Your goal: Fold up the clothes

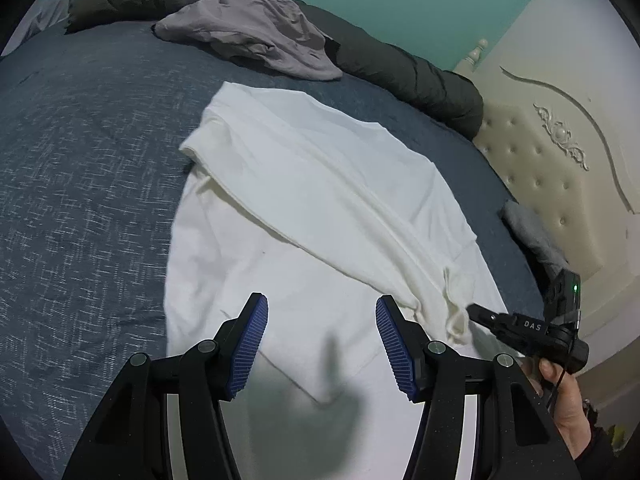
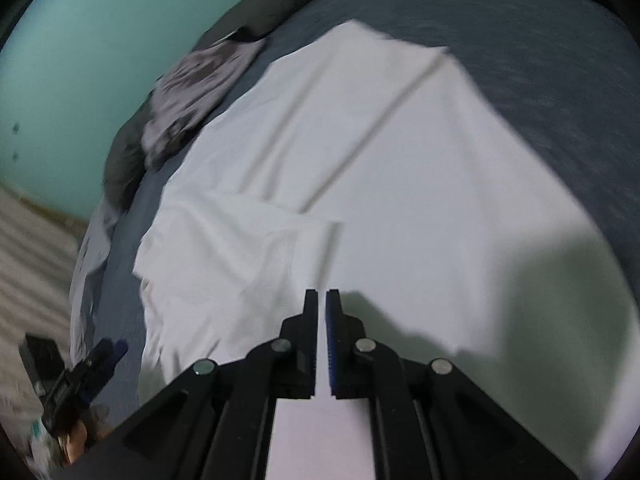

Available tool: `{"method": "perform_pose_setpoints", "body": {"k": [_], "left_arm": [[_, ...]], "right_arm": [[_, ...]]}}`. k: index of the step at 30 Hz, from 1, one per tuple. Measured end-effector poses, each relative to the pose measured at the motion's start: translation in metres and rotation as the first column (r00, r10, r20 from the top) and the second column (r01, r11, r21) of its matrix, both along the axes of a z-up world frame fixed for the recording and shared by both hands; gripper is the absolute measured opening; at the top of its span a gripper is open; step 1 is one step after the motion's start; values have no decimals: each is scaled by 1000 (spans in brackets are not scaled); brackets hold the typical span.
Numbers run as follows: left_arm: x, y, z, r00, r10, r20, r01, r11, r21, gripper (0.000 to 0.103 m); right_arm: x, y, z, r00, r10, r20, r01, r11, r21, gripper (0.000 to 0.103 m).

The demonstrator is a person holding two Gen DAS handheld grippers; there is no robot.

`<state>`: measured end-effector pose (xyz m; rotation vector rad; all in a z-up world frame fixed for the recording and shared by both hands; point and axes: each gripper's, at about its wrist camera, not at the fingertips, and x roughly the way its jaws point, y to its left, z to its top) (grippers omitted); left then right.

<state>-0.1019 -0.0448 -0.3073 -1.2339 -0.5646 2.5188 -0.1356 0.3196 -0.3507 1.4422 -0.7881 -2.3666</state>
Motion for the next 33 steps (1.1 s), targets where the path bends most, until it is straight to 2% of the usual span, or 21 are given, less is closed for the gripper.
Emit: {"method": "perform_pose_setpoints", "body": {"k": [2,3,4,5,6,10,15,16,17,18,19,21,25,30,33], "left_arm": [[1,-5,1,1000,6,-2,-6,1000,11,60],[2,-6,2,1000,6,-4,-6,1000,14,60],[2,-7,3,1000,6,-7,-6,1000,17,60],[3,-9,4,1000,6,-9,-5,1000,21,60],[3,-10,4,1000,4,-11,-4,1000,23,60],[5,-10,10,1000,2,-29,-1,1000,10,60],[7,-13,12,999,4,-36,-4,1000,7,60],[7,-13,11,999,4,-35,-4,1000,1,60],[8,-13,11,999,5,-35,-5,1000,-3,60],[8,-14,11,999,6,-34,-6,1000,-4,60],[8,-16,11,999,6,-33,-6,1000,2,60],[8,-19,11,999,12,-34,-11,1000,11,60],[8,-20,13,999,14,-40,-13,1000,15,60],[7,-18,13,999,9,-41,-8,1000,20,60],[8,-15,12,999,6,-37,-5,1000,22,60]], "right_arm": [[3,5,10,999,-20,-28,20,1000,8,10],[3,1,15,999,-4,-40,4,1000,2,18],[4,-4,19,999,13,-51,-13,1000,-5,36],[3,-12,24,997,51,-53,-51,999,4,42],[1,-23,27,995,86,-54,-84,996,36,44],[-9,-65,33,975,219,-33,-212,965,156,44],[-20,-97,18,961,274,34,-268,899,346,44],[-20,-98,14,961,274,44,-270,886,376,40],[-20,-98,12,961,274,47,-269,872,408,33],[-20,-98,10,960,274,50,-267,857,440,15],[-19,-91,11,964,261,44,-253,861,441,8],[-16,-79,12,971,235,31,-225,870,440,5],[-4,-43,23,988,156,-10,-139,907,397,4],[1,-12,18,996,81,23,-85,960,269,4],[0,0,12,998,48,43,-54,987,151,5]]}}
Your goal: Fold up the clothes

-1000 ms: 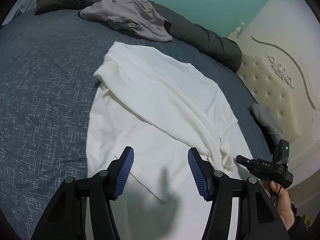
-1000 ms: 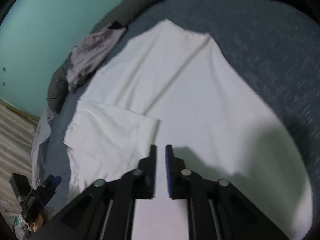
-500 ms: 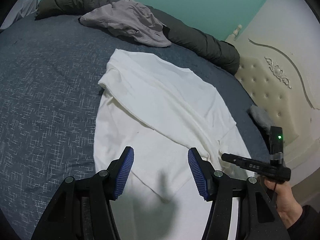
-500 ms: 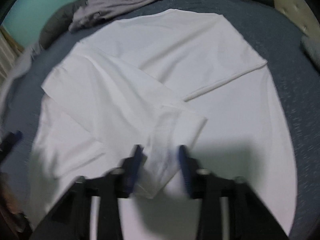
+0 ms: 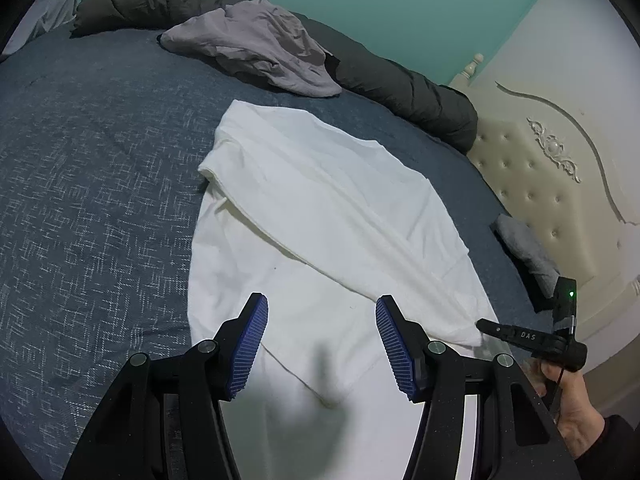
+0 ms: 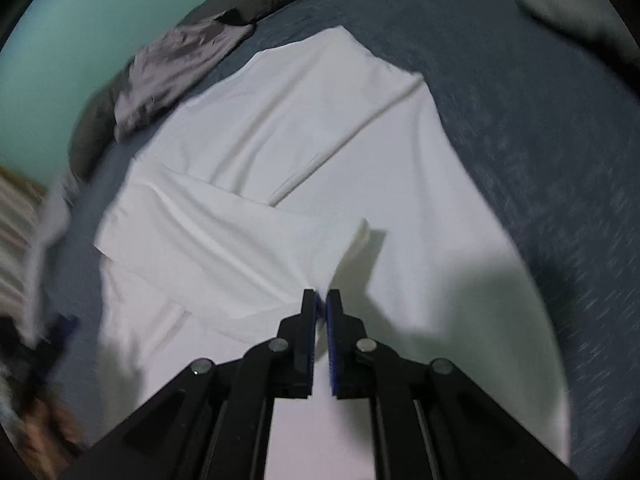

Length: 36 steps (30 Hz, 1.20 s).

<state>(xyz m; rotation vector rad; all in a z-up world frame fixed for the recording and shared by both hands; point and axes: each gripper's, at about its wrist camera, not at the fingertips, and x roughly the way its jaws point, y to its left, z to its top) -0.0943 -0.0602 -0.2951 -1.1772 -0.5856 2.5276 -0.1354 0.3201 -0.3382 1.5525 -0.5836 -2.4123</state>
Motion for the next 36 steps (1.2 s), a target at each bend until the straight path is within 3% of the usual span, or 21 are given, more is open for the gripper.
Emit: {"method": "perform_pose_setpoints", "body": {"k": [2,3,4,11,14,15,18,19,27,36], "left_arm": [[0,0,0,1000,-1,1,1,1000,-2,60],[0,1,-1,1000,-1,2,1,1000,-3,60],[0,0,-1,1000,0,4,0,1000,-3,60],[-1,-2,-4,1000,4,9,-4,1000,-3,60],[-2,-2,-4,1000,4,12,-3,1000,-3,60],[-2,-2,-4,1000,3,13,-3,1000,-4,60],[-3,-1,-6,1000,3,18,-3,1000,-5,60],[-4,-1,-6,1000,3,19,-3,1000,-4,60],[-4,-4,-8,999,20,30,-20,1000,-8,60],[-5,-14,-9,998,49,39,-49,999,-15,60]], "right_arm": [[-1,9,-2,999,-31,16,32,999,-43,20],[-4,13,-4,999,-46,15,47,998,-46,39],[-6,17,-6,998,-57,11,57,996,-68,45],[-23,23,-25,994,-97,40,102,984,-149,45],[-27,24,-24,995,-95,34,99,985,-138,45],[-26,23,-24,995,-94,34,98,987,-129,43],[-27,15,-19,998,-55,11,56,997,-59,10],[-28,10,-18,999,-39,4,40,999,-32,5],[-9,37,15,985,-97,-140,92,995,-40,3],[-26,51,3,980,-131,-149,138,990,34,3]]}}
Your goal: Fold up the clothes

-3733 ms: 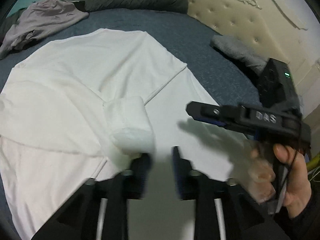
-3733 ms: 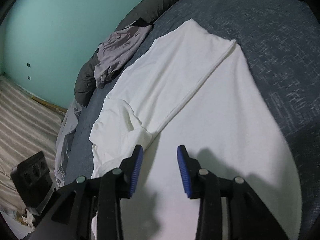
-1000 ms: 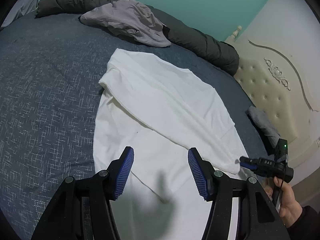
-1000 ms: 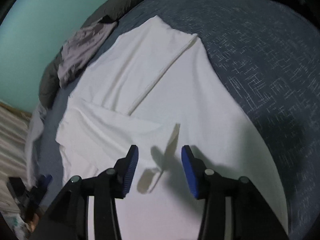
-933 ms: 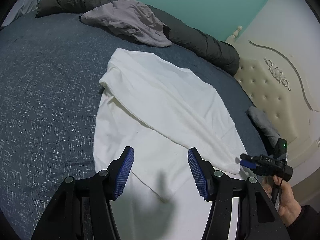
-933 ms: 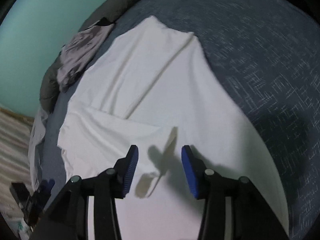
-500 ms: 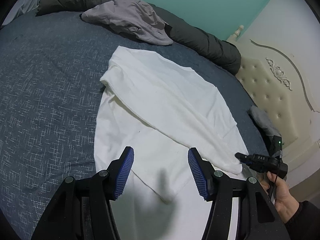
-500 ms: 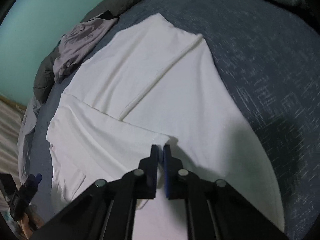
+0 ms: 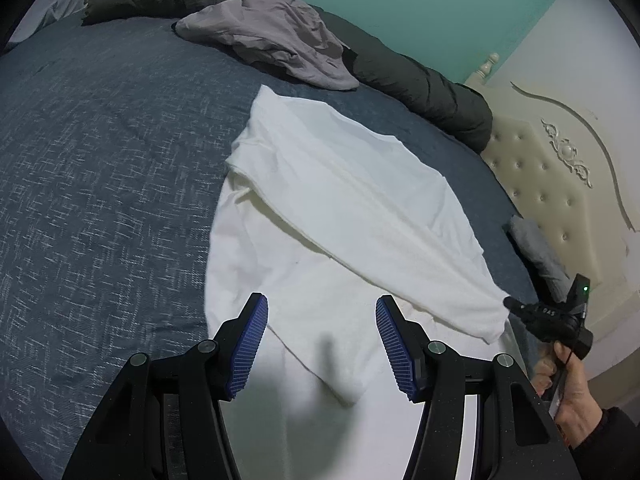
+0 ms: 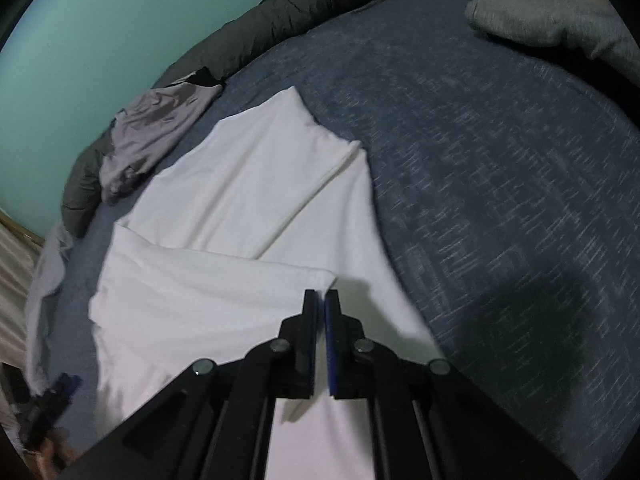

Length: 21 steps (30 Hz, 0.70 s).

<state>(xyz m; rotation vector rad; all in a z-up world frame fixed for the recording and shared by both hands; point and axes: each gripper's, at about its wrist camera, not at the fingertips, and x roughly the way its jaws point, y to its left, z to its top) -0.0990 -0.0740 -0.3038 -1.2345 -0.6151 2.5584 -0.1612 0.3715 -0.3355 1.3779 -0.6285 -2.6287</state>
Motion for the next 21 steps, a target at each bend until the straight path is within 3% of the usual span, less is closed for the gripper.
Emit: {"method": "perform_pose_setpoints", "body": {"k": [4,6,8,15,21], "left_arm": [[-4,-17,-2,999,40,17,-40,999,-8,60],[-9,-24,-4,998,55,32,-54,998,-21,60],[-15,-31,-7,996,72,44,-70,997,-41,60],[-46,-35,-16,995,75,71,-65,989,-134,60],[-78,-19,-21,998,33,61,-18,971,-238,60]], "right_arm": [[-4,17,0,994,-106,-8,106,994,10,2],[-9,24,-6,993,-114,38,115,993,-24,3],[-2,26,2,990,-138,0,138,990,-28,5],[1,-21,25,994,20,-105,-26,998,-61,5],[-4,-64,10,980,161,-113,-175,975,-134,6]]}}
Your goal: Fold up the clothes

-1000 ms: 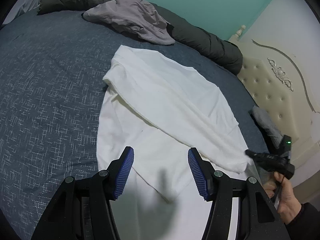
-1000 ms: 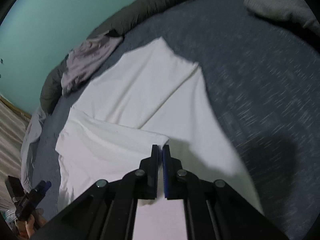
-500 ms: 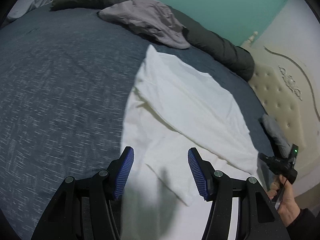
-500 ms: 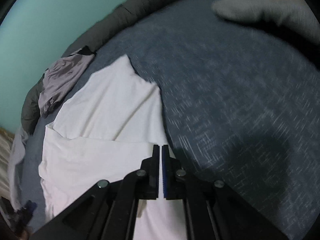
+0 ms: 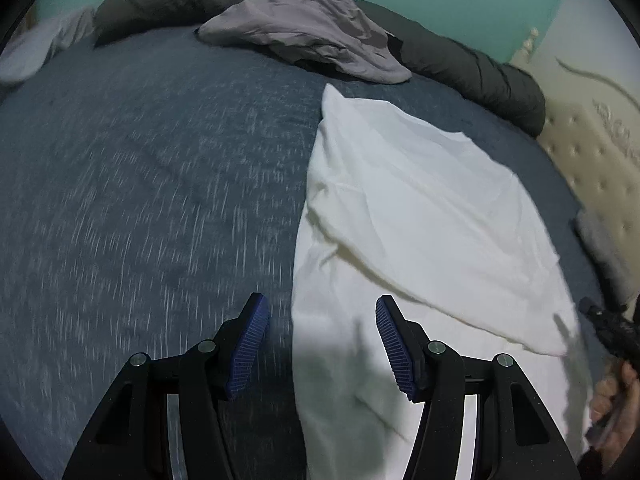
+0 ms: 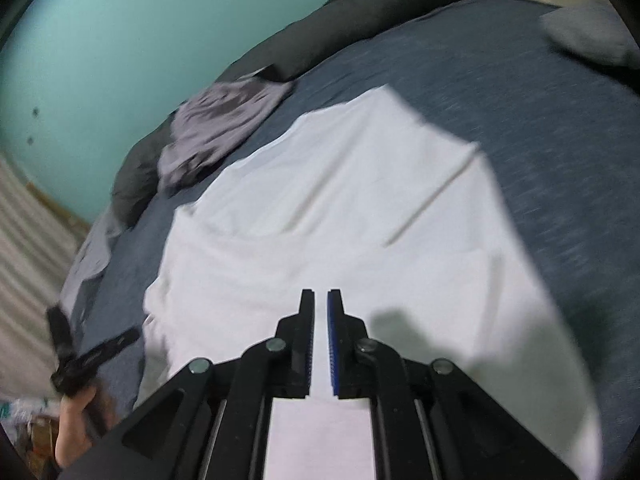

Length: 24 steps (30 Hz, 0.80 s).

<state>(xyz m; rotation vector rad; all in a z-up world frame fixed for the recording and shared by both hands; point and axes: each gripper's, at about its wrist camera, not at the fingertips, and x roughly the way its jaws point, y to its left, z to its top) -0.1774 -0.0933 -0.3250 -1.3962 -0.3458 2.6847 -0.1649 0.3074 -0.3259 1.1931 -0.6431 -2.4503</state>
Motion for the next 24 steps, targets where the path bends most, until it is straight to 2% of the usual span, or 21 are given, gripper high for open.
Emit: {"method": "perform_pose_setpoints", "body": {"k": [2,7,13,15,17,19,21,24], "left_arm": [[-11,2,-5,1000,-11,5,11,999,-34,59],[-31,5,-13,1000,-22,7,23,995,-93,46],[-41,11,-23,998,-62,20,64,990,-128,20],[-38,10,-22,998,-63,10,64,990,-126,8],[-35,6,-16,999,-52,-11,51,992,-114,6],[-28,-4,-11,999,-13,-35,11,999,-50,6],[-24,-19,-10,998,38,-40,-36,998,61,6],[-21,-46,-22,990,138,9,-137,969,205,6]], "right_arm": [[0,-11,-6,999,47,-5,-47,999,-8,6],[-5,-27,-18,995,102,16,-102,994,-30,6],[-11,-38,-17,990,139,2,-139,989,-45,7],[-10,-39,-19,990,141,4,-141,989,-45,7],[-11,-40,-21,990,140,10,-139,989,-49,7],[-11,-39,-21,991,136,12,-135,989,-56,7],[-11,-39,-21,991,135,10,-134,989,-59,7],[-11,-39,-21,991,136,11,-135,989,-65,7]]}}
